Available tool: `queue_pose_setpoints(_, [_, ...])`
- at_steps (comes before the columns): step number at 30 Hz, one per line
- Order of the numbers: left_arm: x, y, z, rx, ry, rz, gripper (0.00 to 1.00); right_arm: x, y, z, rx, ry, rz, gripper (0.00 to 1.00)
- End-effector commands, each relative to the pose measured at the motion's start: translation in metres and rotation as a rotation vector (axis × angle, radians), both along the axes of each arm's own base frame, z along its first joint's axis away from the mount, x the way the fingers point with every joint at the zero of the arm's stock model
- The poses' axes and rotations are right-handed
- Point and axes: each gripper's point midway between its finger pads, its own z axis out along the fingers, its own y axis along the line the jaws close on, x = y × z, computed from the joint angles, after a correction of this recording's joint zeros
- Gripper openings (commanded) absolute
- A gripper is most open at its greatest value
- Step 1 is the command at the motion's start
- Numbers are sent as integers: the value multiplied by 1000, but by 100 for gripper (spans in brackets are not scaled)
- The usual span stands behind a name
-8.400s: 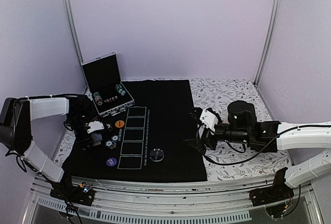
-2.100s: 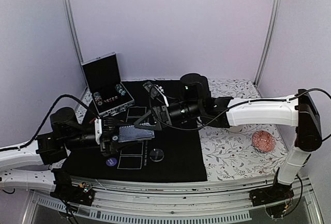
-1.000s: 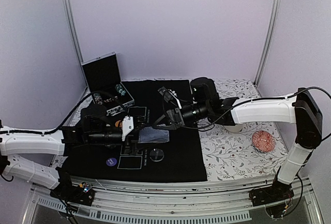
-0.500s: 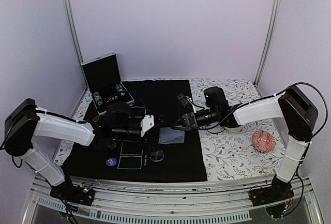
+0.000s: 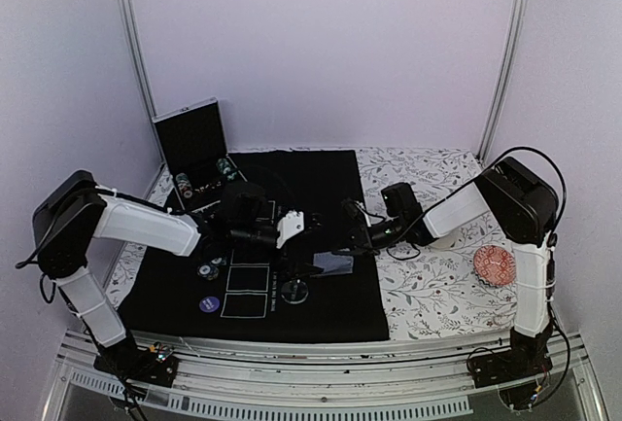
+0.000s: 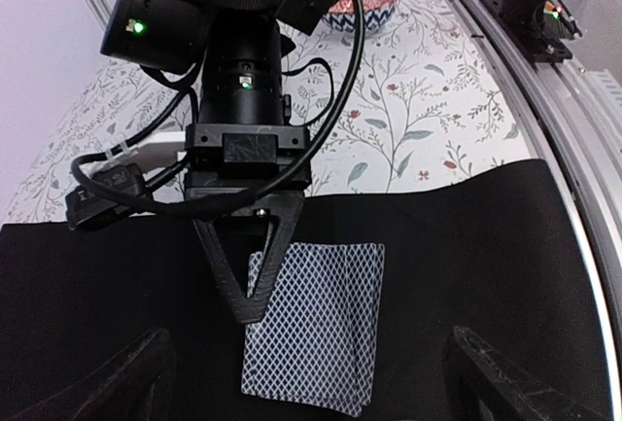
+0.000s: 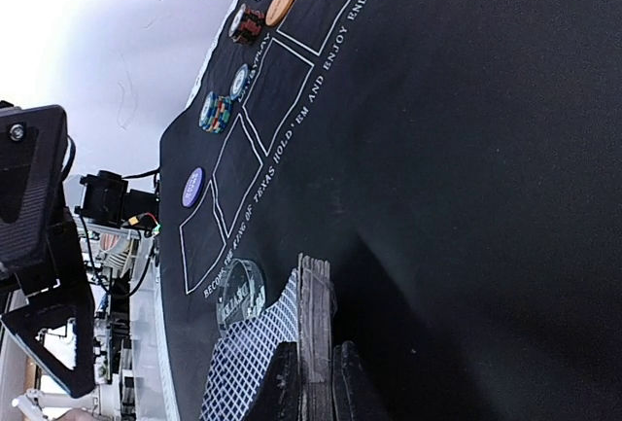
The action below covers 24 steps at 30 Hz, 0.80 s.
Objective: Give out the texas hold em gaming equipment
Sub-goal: Place the poker card in the dealer area.
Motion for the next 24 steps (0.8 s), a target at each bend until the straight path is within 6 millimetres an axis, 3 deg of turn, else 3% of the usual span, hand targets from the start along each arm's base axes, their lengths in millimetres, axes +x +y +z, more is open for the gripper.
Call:
queue_pose_setpoints(1, [8,-1,-25,96,31,-19,98,10,2,-2,18,-27,12,11])
queue_pose_setpoints(4, [13,-7,-37,135,62,-32,98,14,-2,-7,-10,-26,-12,25])
queue_pose_setpoints(12, [18,-14,-62,199,104,-55,98,18,-6,-13,-34,-15,-30,36])
queue_pose_setpoints(21, [22,-21,-68,220,87,-54,98,26,-6,1,-43,-46,-50,53])
queue_pose_setpoints(24, [23,-21,-87,259,114,-57,98,29,-7,9,-50,-70,-64,59])
